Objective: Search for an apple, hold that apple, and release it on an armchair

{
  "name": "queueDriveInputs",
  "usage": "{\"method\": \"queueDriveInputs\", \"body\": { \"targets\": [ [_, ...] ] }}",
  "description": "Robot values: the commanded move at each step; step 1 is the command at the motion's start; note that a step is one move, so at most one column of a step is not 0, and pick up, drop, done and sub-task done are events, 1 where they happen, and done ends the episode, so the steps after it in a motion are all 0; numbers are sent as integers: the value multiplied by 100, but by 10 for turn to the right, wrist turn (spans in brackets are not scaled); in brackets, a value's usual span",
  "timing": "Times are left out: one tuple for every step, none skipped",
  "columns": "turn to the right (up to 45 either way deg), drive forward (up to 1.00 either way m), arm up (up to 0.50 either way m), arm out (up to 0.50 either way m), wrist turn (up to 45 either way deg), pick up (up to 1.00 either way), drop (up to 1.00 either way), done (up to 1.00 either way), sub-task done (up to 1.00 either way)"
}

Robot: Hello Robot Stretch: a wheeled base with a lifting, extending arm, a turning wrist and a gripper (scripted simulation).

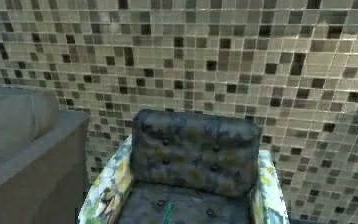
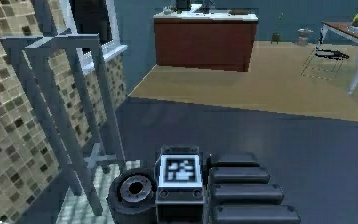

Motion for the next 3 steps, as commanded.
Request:
{"method": "queueDriveInputs", "body": {
  "targets": [
    [180, 0, 0, 0, 0, 0, 0, 0, 0],
    [-150, 0, 0, 0, 0, 0, 0, 0, 0],
    [-450, 0, 0, 0, 0, 0, 0, 0, 0]
  ]
}}
